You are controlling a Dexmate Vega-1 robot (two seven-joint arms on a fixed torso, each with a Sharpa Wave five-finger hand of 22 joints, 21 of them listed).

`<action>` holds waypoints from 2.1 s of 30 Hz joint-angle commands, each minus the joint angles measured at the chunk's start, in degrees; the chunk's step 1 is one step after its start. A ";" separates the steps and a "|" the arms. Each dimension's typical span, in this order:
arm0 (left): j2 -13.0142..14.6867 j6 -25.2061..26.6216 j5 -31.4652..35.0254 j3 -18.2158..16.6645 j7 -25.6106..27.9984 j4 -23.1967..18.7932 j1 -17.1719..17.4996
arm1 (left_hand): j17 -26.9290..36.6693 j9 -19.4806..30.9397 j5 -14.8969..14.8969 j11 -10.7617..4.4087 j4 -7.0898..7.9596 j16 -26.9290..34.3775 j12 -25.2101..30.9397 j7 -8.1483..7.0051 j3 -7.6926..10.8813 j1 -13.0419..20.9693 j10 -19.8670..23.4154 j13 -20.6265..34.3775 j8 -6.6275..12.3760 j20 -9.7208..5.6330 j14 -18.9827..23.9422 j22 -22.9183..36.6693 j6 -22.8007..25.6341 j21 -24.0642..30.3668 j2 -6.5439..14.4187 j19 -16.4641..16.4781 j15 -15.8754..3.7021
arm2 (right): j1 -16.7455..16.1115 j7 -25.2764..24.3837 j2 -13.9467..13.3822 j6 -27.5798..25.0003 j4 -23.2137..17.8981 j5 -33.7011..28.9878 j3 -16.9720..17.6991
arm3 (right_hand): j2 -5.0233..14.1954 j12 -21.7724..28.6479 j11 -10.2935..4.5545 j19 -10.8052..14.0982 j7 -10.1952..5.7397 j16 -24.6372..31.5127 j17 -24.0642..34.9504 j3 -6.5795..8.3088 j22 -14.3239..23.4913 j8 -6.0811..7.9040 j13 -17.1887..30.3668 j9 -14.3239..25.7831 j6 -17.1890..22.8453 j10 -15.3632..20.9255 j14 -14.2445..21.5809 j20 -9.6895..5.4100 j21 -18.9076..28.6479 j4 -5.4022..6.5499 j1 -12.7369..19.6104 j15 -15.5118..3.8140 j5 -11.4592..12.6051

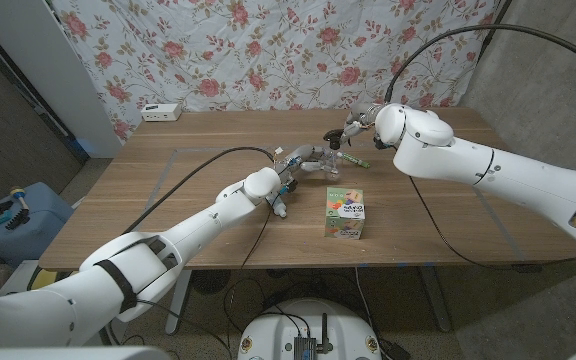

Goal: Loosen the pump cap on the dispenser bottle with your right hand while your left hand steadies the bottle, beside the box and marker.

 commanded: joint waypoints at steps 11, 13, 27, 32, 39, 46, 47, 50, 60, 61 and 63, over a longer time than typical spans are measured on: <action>0.33 0.68 -0.03 0.03 0.06 -0.90 0.40 | 0.05 0.24 0.28 -2.87 3.14 0.14 0.16 -0.61 3.81 -2.75 3.46 10.03 0.33 -5.39 1.63 0.13 4.11 0.04 7.28 -0.03 -5.46 | -2.50 -1.87 0.09 1.24 0.09 -0.05 2.26 | 0.84 0.41 -1.38 0.73 -2.99 0.28 0.12 1.68 0.08 -0.25 0.26 -0.27 -0.70 1.00 0.56 -0.79 0.33 -0.18 3.61 -1.63 -0.30; 0.33 0.68 -0.02 0.02 0.13 -0.94 0.43 | 0.05 0.24 0.29 -2.89 3.11 0.14 0.15 -0.62 3.83 -2.72 3.47 10.04 0.30 -5.37 1.63 0.13 4.05 0.03 7.29 -0.04 -5.45 | -2.94 -1.96 -0.09 1.99 0.01 0.41 2.91 | 0.81 0.23 -1.82 0.63 -3.80 0.25 0.13 1.74 0.08 -0.88 0.26 -0.40 -1.93 0.71 0.58 -0.76 0.24 -0.08 4.06 -1.71 -0.39; 0.05 0.47 0.06 0.09 0.33 -0.43 0.33 | 0.09 0.24 0.26 -2.89 3.11 0.12 0.07 -0.53 3.89 -2.81 3.56 10.16 0.25 -5.30 1.54 0.13 4.05 0.04 7.30 -0.06 -5.39 | -3.98 -1.33 -0.60 3.88 0.02 1.43 4.68 | 0.78 -0.12 -2.91 -0.17 -5.70 -0.11 0.20 1.76 0.11 -3.61 0.31 -0.92 -7.05 -0.22 -0.22 -0.50 -0.03 0.22 5.53 -1.78 -0.57; 0.01 0.39 0.09 0.09 0.41 -0.35 0.30 | 0.11 0.24 0.26 -2.97 3.08 0.15 0.03 -0.66 3.91 -2.79 3.56 10.19 0.22 -5.33 1.58 0.13 4.00 0.04 7.33 -0.06 -5.35 | -4.51 -1.37 -0.85 4.44 -0.33 1.48 5.32 | 0.69 -0.29 -3.15 -0.43 -5.81 -0.25 0.22 1.71 0.12 -4.38 0.33 -1.12 -8.49 -0.84 -0.64 -0.27 -0.07 0.26 5.90 -1.80 -0.60; -0.16 0.14 0.14 0.19 0.36 -0.01 0.14 | 0.15 0.24 0.25 -2.92 3.06 0.15 -0.04 -0.63 3.91 -2.81 3.51 10.25 0.19 -5.31 1.51 0.13 4.01 0.04 7.31 -0.05 -5.41 | -5.65 -1.57 -1.44 5.34 -1.32 1.90 6.86 | 0.65 -0.33 -3.29 -0.57 -5.83 -0.30 0.26 1.64 0.13 -5.26 0.35 -1.40 -10.28 -1.31 -0.92 -0.02 -0.04 0.33 6.29 -1.79 -0.61; -0.25 -0.07 0.35 0.19 0.65 0.18 -0.04 | 0.12 0.23 0.24 -2.95 3.04 0.12 -0.12 -0.55 3.95 -2.84 3.49 10.31 0.20 -5.26 1.48 0.13 4.11 0.05 7.28 -0.03 -5.43 | -6.76 -1.96 -2.31 5.07 -3.20 2.32 8.71 | -0.18 -0.22 -2.76 -0.21 -5.78 -0.29 0.33 0.73 0.14 -6.07 0.37 -1.68 -12.38 -1.45 -1.07 0.30 0.16 1.03 5.08 -1.54 -0.83; -0.20 -0.02 0.40 0.18 0.74 0.09 -0.02 | 0.11 0.23 0.24 -2.96 3.03 0.12 -0.11 -0.53 3.96 -2.82 3.55 10.31 0.20 -5.26 1.49 0.13 4.11 0.05 7.29 -0.04 -5.45 | -6.94 -2.11 -2.46 5.09 -3.48 2.35 8.95 | -0.23 -0.20 -2.70 -0.12 -5.79 -0.29 0.34 0.65 0.15 -6.08 0.38 -1.69 -12.43 -1.44 -1.07 0.32 0.20 1.11 4.93 -1.49 -0.85; -0.02 0.17 0.51 0.14 0.83 -0.19 -0.01 | 0.11 0.23 0.24 -2.92 3.02 0.11 -0.11 -0.57 3.97 -2.83 3.61 10.34 0.20 -5.29 1.48 0.13 4.13 0.04 7.27 -0.05 -5.44 | -7.41 -2.71 -2.61 4.43 -4.29 2.27 9.54 | -0.64 -0.10 -2.39 0.32 -5.65 -0.27 0.42 -0.08 0.16 -6.24 0.40 -1.77 -13.23 -1.40 -1.15 0.31 0.34 1.77 3.51 -1.42 -0.95; 0.12 0.58 0.86 0.19 1.01 -0.45 -0.25 | 0.10 0.24 0.22 -3.03 2.98 0.13 -0.18 -0.67 4.00 -2.85 3.69 10.42 0.19 -5.21 1.53 0.13 4.20 0.04 7.23 -0.07 -5.53 | -9.53 -5.58 -2.94 2.33 -6.81 3.11 11.71 | -2.05 0.15 -0.99 0.57 -1.15 -0.18 0.61 -2.77 0.20 -5.82 0.44 -1.83 -14.03 -1.20 -1.17 0.64 0.30 3.89 -2.22 -0.60 -0.95; 0.09 0.56 0.88 0.21 1.01 -0.39 -0.29 | 0.09 0.24 0.22 -3.05 3.02 0.11 -0.19 -0.62 4.01 -2.89 3.70 10.42 0.20 -5.23 1.50 0.13 4.23 0.04 7.26 -0.06 -5.47 | -9.75 -5.95 -2.89 1.93 -7.03 3.22 11.88 | -2.13 0.16 -1.04 0.54 -0.68 -0.16 0.62 -2.98 0.20 -5.78 0.45 -1.83 -14.05 -1.20 -1.14 0.67 0.27 4.06 -2.71 -0.55 -0.94; 0.03 0.54 0.90 0.25 1.00 -0.29 -0.36 | 0.19 0.23 0.20 -2.93 3.04 0.16 -0.20 -0.50 3.97 -2.91 3.72 10.44 0.16 -5.21 1.43 0.13 4.17 0.05 7.29 -0.06 -5.52 | -10.06 -6.46 -2.91 1.40 -7.42 3.61 12.16 | -2.31 0.29 -1.00 0.62 0.55 -0.07 0.64 -3.46 0.20 -5.47 0.46 -1.83 -13.50 -0.89 -0.91 0.79 0.29 4.43 -3.84 -0.29 -0.92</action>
